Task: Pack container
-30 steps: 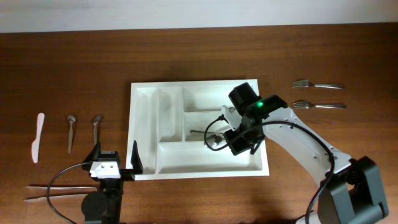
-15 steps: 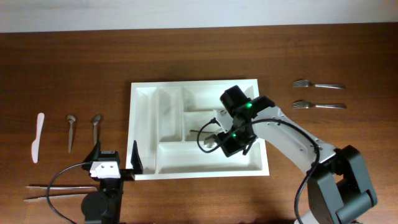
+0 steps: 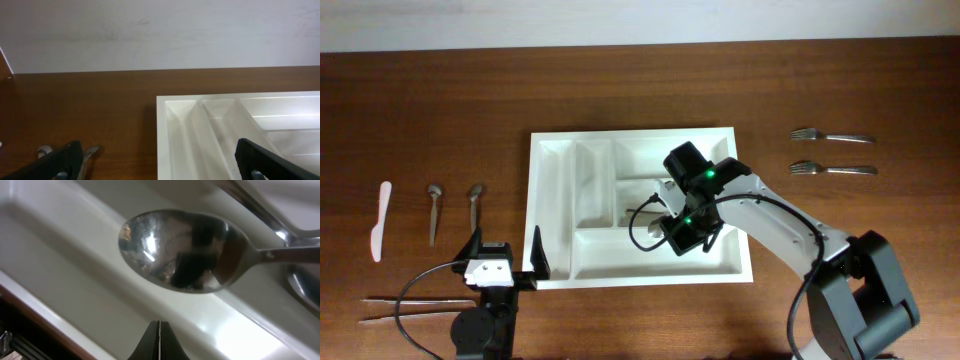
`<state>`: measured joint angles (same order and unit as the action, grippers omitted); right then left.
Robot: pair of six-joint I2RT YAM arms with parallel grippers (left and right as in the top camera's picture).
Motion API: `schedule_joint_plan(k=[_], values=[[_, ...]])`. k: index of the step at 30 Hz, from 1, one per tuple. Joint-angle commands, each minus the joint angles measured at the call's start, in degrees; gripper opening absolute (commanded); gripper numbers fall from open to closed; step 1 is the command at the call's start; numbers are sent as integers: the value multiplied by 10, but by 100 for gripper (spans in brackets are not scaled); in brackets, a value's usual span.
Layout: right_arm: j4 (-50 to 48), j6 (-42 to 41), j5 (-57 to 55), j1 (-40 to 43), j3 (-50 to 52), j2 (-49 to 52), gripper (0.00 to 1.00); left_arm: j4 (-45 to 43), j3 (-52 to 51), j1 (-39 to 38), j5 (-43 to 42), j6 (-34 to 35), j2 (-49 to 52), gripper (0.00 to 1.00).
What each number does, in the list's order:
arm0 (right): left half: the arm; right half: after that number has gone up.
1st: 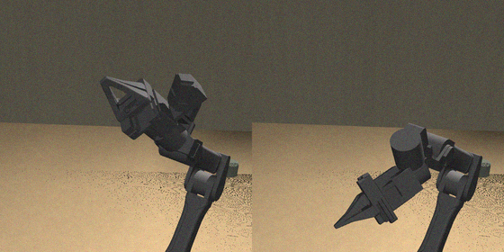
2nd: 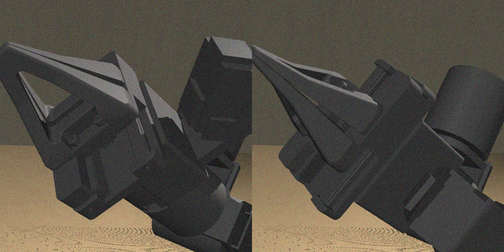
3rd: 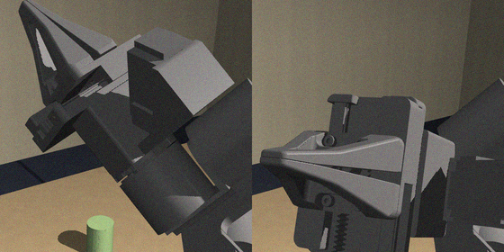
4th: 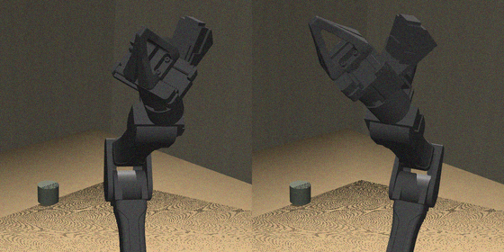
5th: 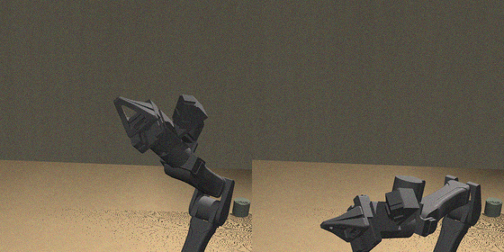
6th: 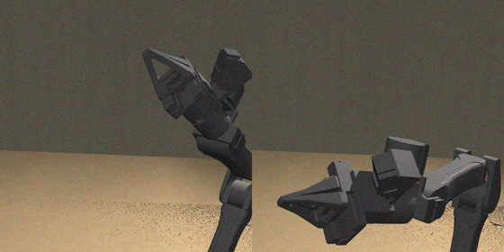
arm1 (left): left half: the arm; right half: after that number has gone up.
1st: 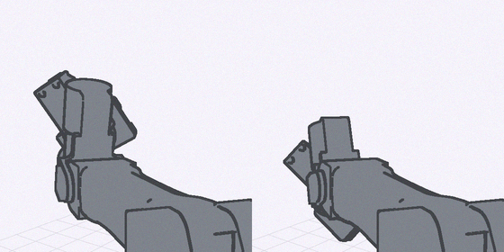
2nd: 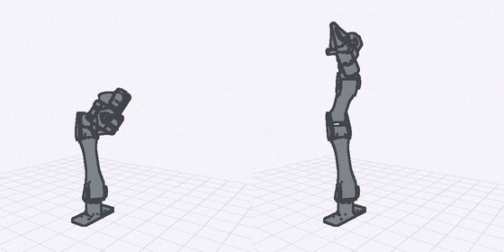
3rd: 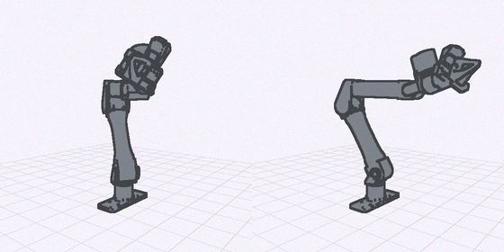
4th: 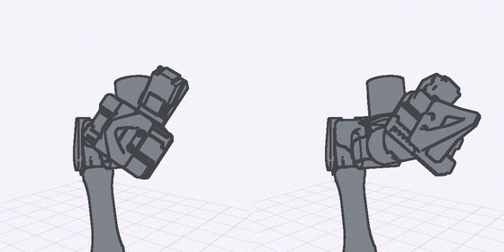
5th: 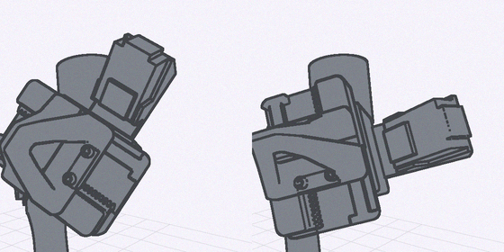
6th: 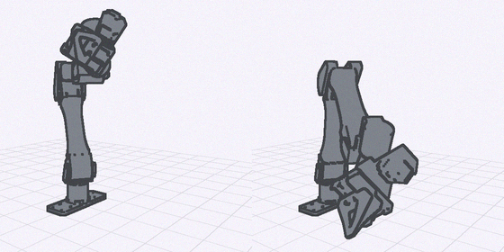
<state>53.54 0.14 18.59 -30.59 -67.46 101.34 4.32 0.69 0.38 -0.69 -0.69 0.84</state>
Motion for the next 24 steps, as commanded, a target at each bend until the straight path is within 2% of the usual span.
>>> schedule_joint_plan(k=[1, 24], values=[[-10, -2, 9, -5, 6, 19, 4, 2, -2, -2, -10, -11, -5, 99], [-103, -12, 3, -5, 5, 21, 4, 2, -2, -2, -10, -11, -5, 99]])
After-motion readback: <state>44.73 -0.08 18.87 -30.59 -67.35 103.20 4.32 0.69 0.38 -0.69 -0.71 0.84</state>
